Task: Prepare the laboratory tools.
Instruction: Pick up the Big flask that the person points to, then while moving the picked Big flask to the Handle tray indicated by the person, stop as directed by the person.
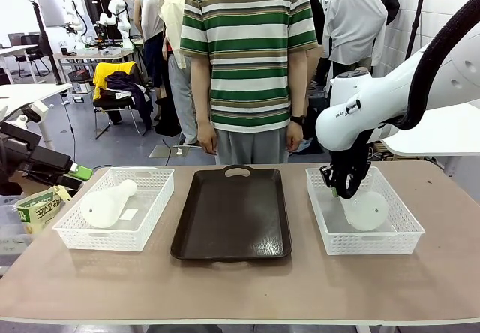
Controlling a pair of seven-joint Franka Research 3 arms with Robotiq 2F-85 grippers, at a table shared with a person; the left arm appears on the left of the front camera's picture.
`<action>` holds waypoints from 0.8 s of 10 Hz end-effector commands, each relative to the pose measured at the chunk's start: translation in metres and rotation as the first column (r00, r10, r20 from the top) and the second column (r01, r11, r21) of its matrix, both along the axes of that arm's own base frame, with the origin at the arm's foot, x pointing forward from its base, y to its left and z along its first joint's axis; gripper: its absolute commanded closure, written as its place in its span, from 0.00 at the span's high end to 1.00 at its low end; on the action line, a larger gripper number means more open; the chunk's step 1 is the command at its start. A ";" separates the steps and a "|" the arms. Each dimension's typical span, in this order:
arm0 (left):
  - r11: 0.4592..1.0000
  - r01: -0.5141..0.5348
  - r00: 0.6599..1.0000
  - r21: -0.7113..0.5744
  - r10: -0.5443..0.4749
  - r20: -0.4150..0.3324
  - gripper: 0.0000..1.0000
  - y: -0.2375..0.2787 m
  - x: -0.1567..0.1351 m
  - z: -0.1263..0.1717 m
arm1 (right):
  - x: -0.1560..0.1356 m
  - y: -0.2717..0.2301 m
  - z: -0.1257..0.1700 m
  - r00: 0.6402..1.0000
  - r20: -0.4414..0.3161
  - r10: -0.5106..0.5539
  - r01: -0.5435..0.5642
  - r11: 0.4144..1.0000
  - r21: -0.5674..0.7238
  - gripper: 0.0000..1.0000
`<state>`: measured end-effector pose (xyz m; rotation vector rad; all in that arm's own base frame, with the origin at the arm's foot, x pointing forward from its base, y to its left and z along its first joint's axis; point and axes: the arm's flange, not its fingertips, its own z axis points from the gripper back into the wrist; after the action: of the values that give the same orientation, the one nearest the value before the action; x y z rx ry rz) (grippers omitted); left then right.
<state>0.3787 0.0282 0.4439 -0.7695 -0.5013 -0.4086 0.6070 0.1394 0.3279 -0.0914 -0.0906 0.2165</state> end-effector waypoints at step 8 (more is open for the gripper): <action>1.000 0.007 1.000 -0.017 -0.007 0.020 1.00 0.001 0.001 -0.001 | 0.000 0.000 -0.001 1.000 0.011 0.001 -0.001 1.000 0.004 0.00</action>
<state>0.3787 0.0283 0.4439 -0.7695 -0.5014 -0.4085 0.6070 0.1394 0.3279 -0.0914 -0.0907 0.2165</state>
